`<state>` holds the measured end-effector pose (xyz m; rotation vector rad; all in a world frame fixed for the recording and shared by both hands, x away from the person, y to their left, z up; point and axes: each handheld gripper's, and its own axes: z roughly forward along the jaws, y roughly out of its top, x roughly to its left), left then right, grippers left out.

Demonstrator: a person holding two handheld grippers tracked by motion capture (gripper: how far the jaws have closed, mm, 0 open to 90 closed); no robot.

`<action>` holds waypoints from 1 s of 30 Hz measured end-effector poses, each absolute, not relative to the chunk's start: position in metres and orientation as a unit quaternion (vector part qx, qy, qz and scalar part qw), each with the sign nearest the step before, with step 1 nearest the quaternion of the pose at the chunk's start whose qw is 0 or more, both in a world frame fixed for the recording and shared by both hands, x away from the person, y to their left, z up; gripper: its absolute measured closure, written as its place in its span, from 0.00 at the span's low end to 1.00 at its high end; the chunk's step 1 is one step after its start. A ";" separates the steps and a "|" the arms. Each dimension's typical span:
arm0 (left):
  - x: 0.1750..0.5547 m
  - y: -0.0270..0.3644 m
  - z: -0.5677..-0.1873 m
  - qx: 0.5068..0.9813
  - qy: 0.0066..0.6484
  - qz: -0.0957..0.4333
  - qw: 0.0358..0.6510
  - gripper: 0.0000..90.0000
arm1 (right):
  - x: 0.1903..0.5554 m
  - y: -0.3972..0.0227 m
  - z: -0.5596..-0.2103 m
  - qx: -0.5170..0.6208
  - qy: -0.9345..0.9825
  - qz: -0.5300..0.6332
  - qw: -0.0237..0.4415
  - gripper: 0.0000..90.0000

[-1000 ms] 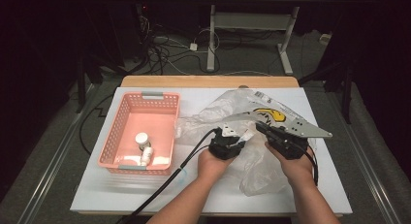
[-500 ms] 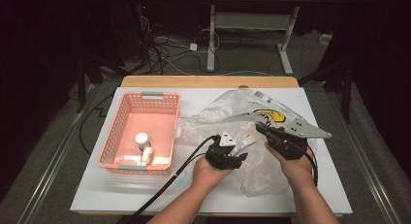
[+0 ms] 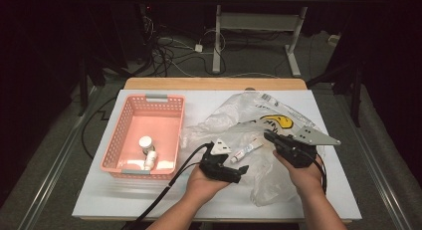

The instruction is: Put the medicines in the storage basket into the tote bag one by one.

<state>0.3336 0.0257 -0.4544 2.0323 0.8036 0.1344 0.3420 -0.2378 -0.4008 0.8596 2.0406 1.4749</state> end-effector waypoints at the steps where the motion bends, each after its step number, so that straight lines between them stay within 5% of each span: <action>1: 0.332 0.030 -0.454 0.824 0.328 0.053 0.458 0.05 | 0.342 -0.238 -0.401 0.314 0.745 0.538 0.239 1.00; 30: 0.301 0.133 -0.415 0.803 0.360 0.088 0.467 0.00 | 0.339 -0.237 -0.395 0.301 0.743 0.543 0.249 1.00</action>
